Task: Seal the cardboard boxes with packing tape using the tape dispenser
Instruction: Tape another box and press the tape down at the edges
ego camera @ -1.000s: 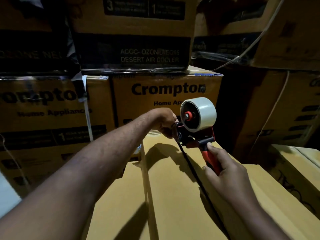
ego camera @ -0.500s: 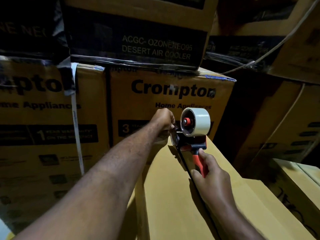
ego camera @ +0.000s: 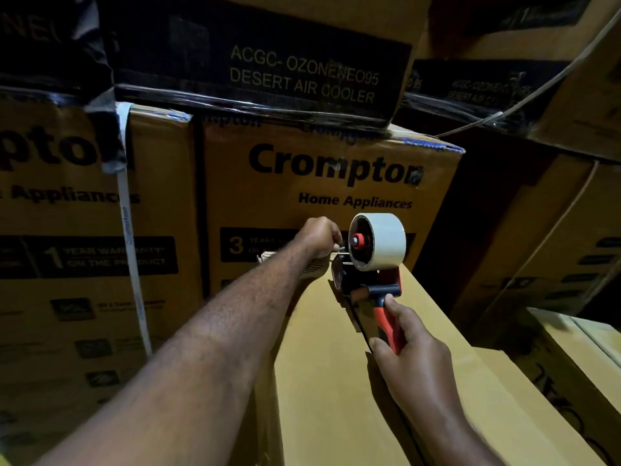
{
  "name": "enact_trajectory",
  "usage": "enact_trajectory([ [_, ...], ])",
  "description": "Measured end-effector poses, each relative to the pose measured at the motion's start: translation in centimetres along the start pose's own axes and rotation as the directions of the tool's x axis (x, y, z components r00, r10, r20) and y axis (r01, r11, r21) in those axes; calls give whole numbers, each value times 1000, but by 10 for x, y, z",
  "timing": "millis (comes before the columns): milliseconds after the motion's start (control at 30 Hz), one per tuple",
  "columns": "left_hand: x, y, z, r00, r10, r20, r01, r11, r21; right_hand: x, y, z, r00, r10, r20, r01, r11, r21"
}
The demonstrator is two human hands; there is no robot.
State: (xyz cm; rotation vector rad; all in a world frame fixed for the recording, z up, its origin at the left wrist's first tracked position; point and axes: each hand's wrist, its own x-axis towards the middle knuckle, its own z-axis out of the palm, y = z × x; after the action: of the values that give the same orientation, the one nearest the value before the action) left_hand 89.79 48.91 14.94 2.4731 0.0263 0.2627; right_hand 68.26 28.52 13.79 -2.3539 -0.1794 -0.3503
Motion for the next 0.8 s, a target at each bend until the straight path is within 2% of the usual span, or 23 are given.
enact_trajectory([
  [200, 4, -2, 1, 982, -150, 112, 149, 989, 21, 0, 7, 0, 997, 65, 41, -66, 997, 34],
  [300, 2, -5, 6, 976, -197, 91, 195, 980, 32, 1, 10, -2, 995, 84, 46, -86, 995, 44],
  [467, -9, -4, 10, 989, -142, -50, 138, 988, -69, 0, 13, -6, 994, 92, 59, -96, 993, 67],
  [500, -13, -3, 9, 992, -127, -15, 126, 989, -73, -1, 13, -6, 994, 91, 59, -95, 993, 64],
  [600, -21, -3, 6, 985, -114, 130, 105, 991, 77, -1, 11, -6, 992, 97, 75, -102, 993, 55],
  [800, -22, -7, 5, 990, -121, 70, 112, 986, 127, 4, 3, -11, 984, 93, 154, -93, 996, -7],
])
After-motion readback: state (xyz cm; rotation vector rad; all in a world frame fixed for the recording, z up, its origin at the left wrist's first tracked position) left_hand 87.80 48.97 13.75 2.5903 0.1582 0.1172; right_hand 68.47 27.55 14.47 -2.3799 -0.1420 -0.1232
